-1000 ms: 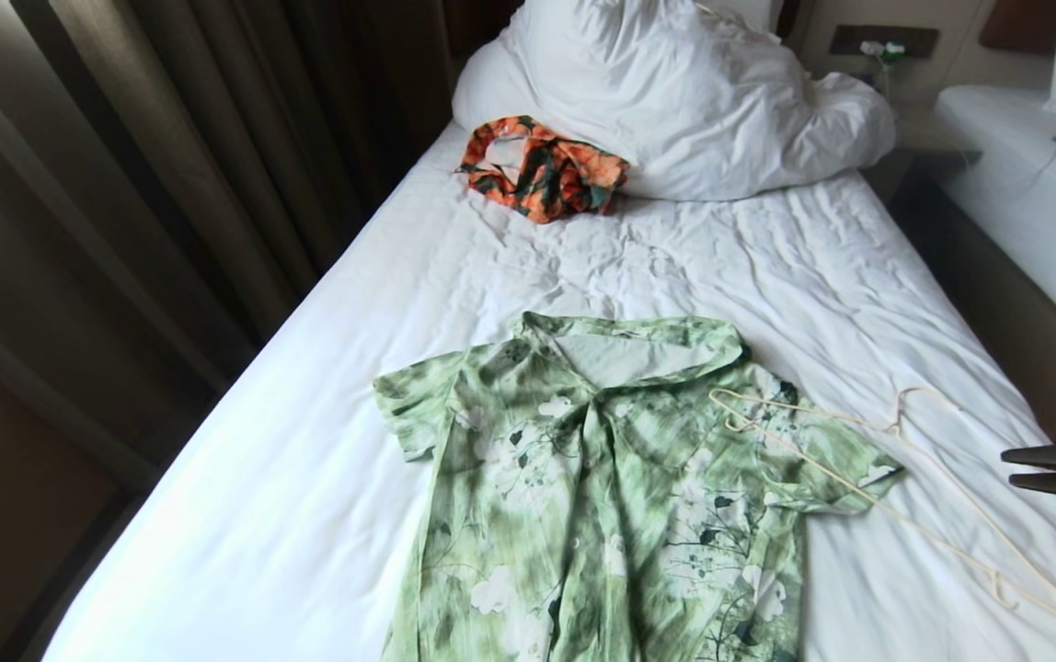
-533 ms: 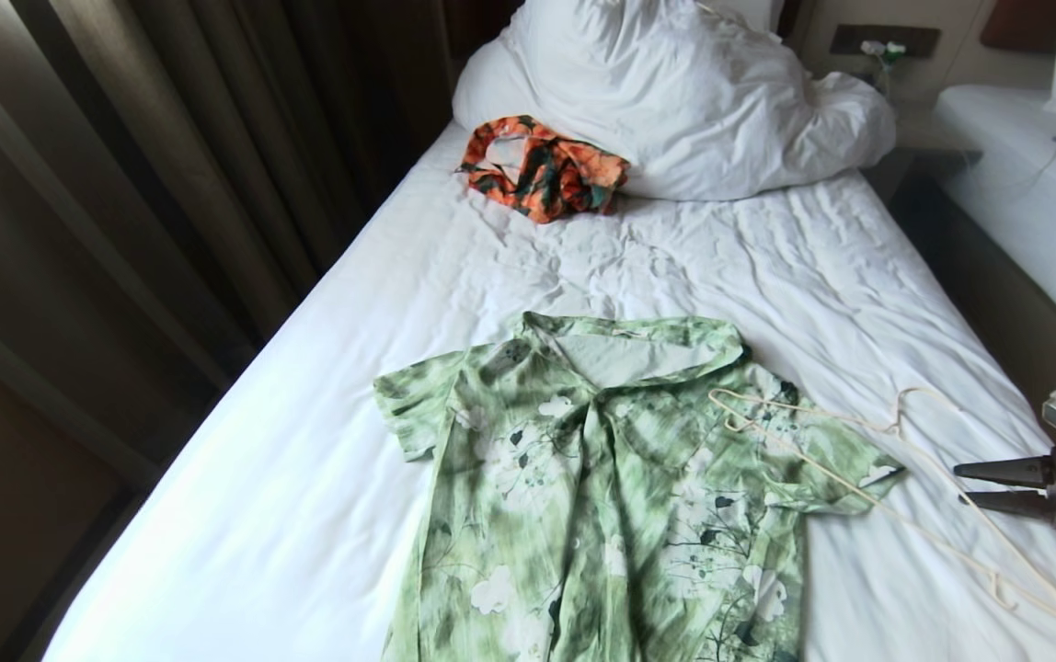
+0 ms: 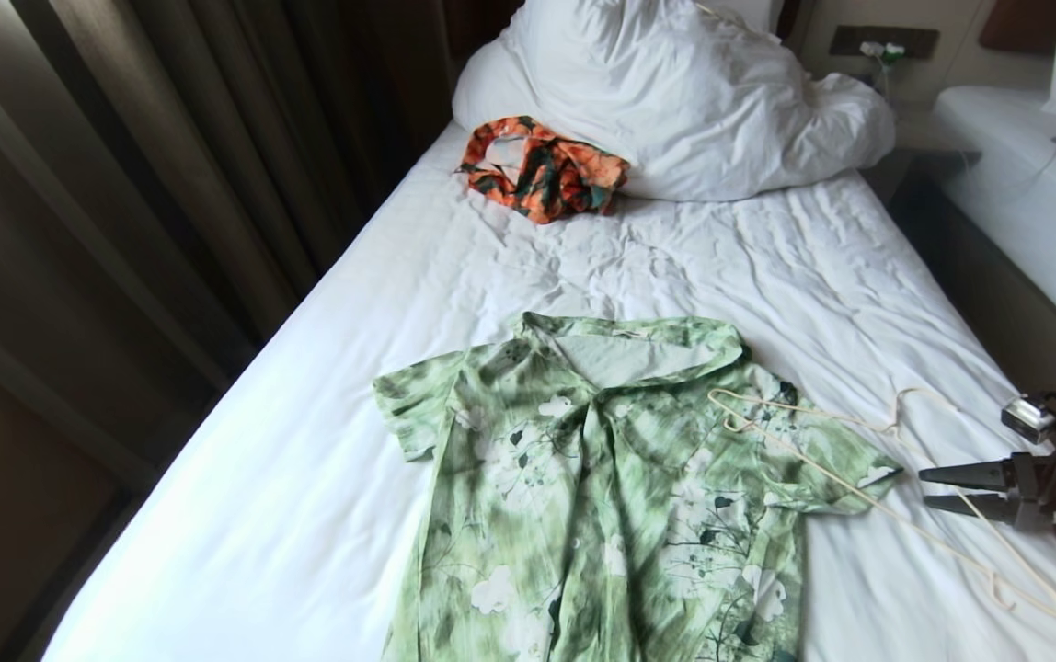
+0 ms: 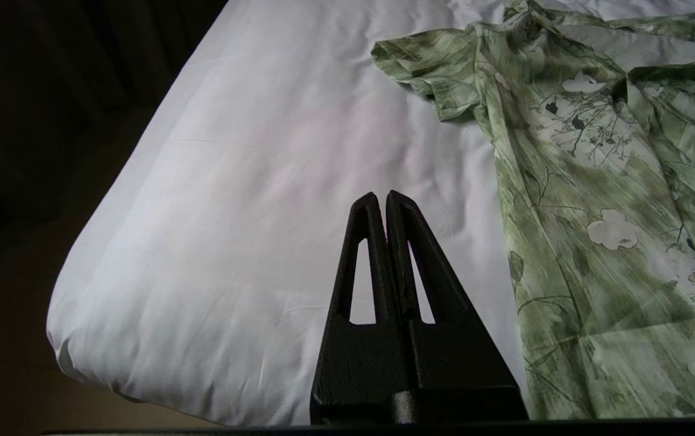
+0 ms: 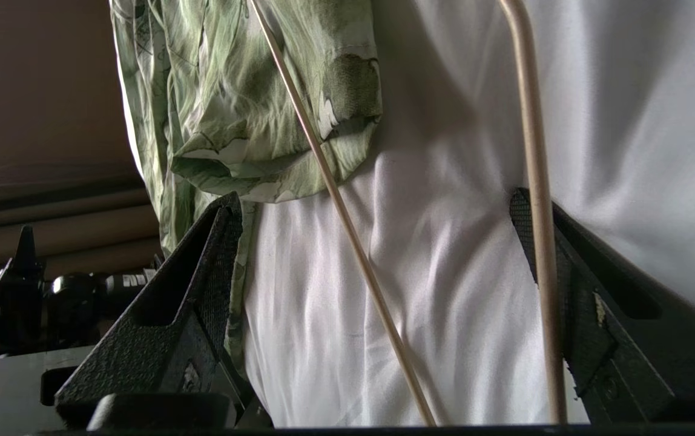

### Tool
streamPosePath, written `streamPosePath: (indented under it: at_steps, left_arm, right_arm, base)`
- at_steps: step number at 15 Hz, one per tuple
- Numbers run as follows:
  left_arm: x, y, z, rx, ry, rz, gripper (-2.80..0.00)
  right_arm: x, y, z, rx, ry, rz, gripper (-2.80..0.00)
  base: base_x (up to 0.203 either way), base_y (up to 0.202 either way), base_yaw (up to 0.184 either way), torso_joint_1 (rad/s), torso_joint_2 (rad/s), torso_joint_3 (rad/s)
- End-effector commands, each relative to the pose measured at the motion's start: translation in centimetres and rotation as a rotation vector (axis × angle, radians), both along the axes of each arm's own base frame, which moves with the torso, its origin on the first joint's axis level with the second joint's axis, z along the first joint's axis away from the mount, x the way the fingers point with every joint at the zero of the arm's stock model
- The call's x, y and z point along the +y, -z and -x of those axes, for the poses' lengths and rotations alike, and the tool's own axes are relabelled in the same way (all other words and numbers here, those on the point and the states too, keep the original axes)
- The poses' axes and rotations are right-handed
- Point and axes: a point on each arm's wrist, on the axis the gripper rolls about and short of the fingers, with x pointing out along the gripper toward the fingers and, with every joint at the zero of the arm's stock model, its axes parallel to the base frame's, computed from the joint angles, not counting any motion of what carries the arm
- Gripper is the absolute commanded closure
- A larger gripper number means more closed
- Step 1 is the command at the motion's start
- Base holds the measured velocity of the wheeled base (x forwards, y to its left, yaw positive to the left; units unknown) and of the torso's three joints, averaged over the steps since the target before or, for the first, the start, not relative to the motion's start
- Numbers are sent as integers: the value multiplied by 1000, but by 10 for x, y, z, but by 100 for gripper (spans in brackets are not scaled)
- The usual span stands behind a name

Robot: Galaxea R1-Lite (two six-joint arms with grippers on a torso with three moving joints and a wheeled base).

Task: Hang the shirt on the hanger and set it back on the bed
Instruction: Lift the shirt and hanger

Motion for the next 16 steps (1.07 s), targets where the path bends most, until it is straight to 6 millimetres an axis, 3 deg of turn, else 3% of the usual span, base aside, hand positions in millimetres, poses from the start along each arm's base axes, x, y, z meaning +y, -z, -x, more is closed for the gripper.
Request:
streamPosePath:
  at_steps: [1, 9, 10, 16]
  left_arm:
    - [0, 0, 0, 1, -1, 1, 0]
    - [0, 0, 0, 1, -1, 1, 0]
    - [0, 0, 0, 1, -1, 1, 0]
    - [0, 0, 0, 1, -1, 1, 0]
  right_arm:
    - [5, -1, -1, -1, -15, -4, -280]
    - [14, -2, 1, 2, -33, -24, -280]
    - [14, -2, 2, 0, -32, -23, 0]
    - [16, -5, 11, -42, -26, 2, 0]
  base:
    - [0, 0, 0, 0, 0, 0]
    - [0, 0, 0, 0, 0, 0]
    - [0, 0, 0, 0, 0, 0]
    - [0, 0, 0, 0, 0, 0]
